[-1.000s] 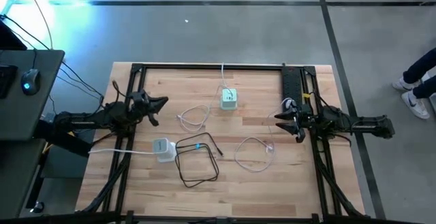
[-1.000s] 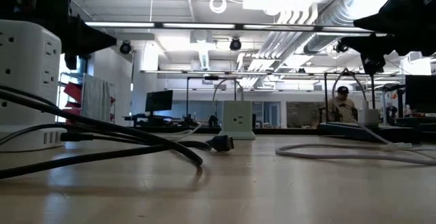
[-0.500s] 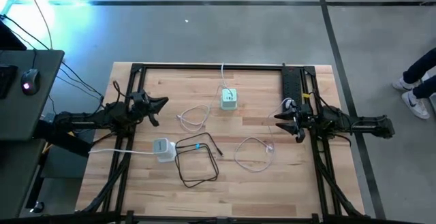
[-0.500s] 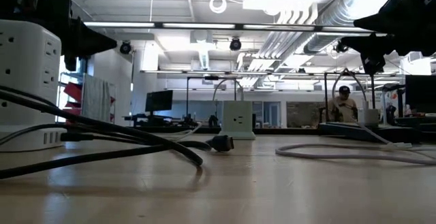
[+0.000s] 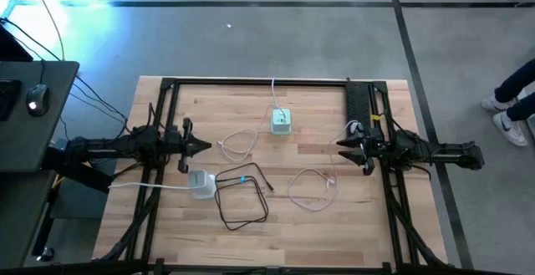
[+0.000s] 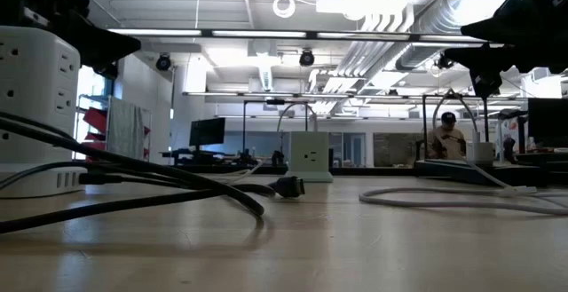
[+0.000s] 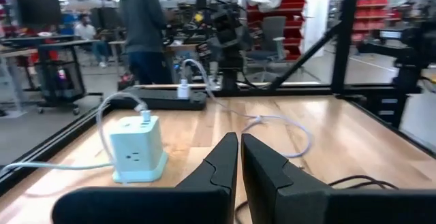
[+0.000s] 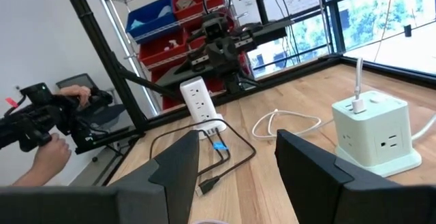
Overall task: Insert USB
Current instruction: Return to Home Position
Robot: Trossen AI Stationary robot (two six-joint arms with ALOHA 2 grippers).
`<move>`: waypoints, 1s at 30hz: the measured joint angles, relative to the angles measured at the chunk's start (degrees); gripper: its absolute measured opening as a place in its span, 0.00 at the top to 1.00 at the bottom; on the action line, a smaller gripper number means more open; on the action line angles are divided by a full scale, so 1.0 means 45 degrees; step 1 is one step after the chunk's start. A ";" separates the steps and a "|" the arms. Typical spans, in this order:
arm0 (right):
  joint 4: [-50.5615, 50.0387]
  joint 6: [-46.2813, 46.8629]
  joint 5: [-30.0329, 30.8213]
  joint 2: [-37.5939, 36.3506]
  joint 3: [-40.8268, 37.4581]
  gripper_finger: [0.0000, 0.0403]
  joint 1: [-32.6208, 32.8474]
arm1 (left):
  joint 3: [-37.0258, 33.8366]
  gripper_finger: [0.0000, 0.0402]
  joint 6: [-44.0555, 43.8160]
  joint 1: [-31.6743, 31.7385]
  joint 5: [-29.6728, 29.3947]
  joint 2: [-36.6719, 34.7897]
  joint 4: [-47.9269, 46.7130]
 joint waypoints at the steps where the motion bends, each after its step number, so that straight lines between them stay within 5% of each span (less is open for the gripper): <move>1: 0.0000 0.0000 0.0000 0.0000 0.0000 0.56 0.0004 | 0.0000 1.00 -0.0010 0.0085 0.0054 -0.0001 -0.0002; 25: -0.0005 -0.0015 0.0000 0.0000 -0.0005 0.56 0.0004 | 0.0000 1.00 -0.0141 0.0768 -0.0164 0.0000 0.0034; 30: -0.0005 -0.3253 0.0003 0.0000 -0.0005 0.56 0.0002 | 0.0000 1.00 -0.0144 0.0768 -0.0164 0.0000 0.0034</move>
